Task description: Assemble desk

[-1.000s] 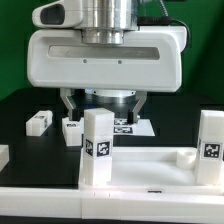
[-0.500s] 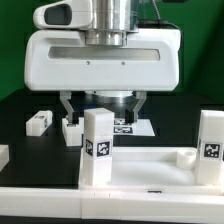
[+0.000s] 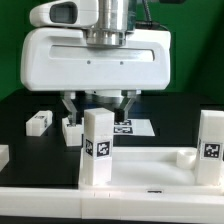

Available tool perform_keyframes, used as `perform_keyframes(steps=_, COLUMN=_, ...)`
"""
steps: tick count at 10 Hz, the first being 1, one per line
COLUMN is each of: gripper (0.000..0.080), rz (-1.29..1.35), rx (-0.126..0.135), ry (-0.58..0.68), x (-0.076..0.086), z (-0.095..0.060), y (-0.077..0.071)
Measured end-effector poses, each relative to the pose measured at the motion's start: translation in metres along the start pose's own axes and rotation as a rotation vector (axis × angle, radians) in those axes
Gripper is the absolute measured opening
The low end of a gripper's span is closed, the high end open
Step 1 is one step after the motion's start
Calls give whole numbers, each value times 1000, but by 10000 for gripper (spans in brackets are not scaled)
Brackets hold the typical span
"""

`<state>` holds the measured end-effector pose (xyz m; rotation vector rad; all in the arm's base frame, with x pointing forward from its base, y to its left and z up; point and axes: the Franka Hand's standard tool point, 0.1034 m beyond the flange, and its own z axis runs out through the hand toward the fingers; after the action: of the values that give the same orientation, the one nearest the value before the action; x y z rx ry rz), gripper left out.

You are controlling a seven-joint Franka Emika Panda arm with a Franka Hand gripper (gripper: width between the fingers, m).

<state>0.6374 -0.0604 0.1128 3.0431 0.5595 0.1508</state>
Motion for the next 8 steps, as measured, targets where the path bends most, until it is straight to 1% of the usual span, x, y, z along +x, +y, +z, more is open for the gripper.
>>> perform_keyframes(steps=1, gripper=389, rz=0, rx=0, ry=0, x=0, z=0, y=0)
perform_keyframes(steps=2, gripper=288, rz=1, rx=0, ry=0, x=0, z=0, y=0)
perform_keyframes(steps=4, gripper=289, rz=36, rx=1, ry=0, x=0, z=0, y=0)
perform_keyframes(steps=5, gripper=289, rz=128, rx=6, ry=2, x=-1, z=0, y=0)
perform_keyframes(steps=6, gripper=289, rz=299, rx=14, ry=6, x=-1, z=1, y=-1)
perform_keyframes(steps=8, gripper=289, rz=504, rx=15, ry=5, x=0, z=1, y=-2)
